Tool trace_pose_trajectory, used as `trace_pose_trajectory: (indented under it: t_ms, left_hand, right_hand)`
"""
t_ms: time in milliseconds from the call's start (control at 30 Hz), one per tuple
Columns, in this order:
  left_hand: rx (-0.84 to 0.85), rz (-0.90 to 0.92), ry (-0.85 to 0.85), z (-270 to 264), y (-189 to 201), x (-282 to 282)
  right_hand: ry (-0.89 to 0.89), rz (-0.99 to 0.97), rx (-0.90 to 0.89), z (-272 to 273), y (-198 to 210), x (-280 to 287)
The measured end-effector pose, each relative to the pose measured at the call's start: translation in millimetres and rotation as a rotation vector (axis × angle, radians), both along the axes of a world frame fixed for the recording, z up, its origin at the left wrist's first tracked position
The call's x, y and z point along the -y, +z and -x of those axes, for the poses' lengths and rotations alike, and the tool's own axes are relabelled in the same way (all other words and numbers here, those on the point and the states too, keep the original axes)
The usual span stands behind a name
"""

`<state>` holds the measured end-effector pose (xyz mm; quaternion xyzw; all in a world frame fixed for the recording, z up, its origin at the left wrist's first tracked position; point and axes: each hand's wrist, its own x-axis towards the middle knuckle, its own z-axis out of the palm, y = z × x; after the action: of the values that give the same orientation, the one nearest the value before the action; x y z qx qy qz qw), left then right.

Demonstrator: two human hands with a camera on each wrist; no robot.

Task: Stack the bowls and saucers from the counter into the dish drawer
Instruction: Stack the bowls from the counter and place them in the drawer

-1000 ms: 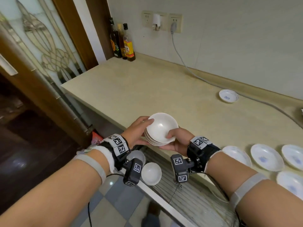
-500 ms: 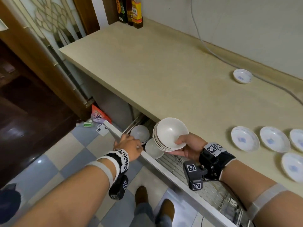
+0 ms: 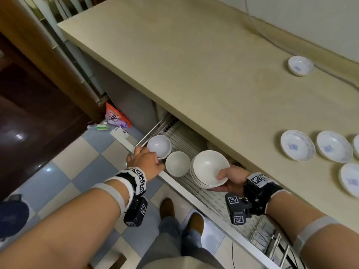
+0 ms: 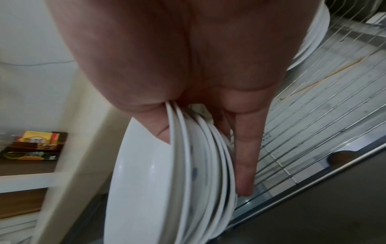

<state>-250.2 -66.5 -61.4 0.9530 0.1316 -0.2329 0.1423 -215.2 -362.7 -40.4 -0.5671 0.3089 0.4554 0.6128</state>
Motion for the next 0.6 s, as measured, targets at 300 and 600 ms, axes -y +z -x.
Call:
trace_pose_trajectory:
  t_ms: [300,600]
  left_hand:
    - [0.094,-0.006,0.038,11.3,-14.9,6.8]
    - [0.179,0.000,0.036,20.0,-29.1,8.1]
  right_hand:
    - [0.150,0.226,-0.048,7.3,-88.8,12.7]
    - [0.216,0.242,-0.051,0.9,-182.1,9.9]
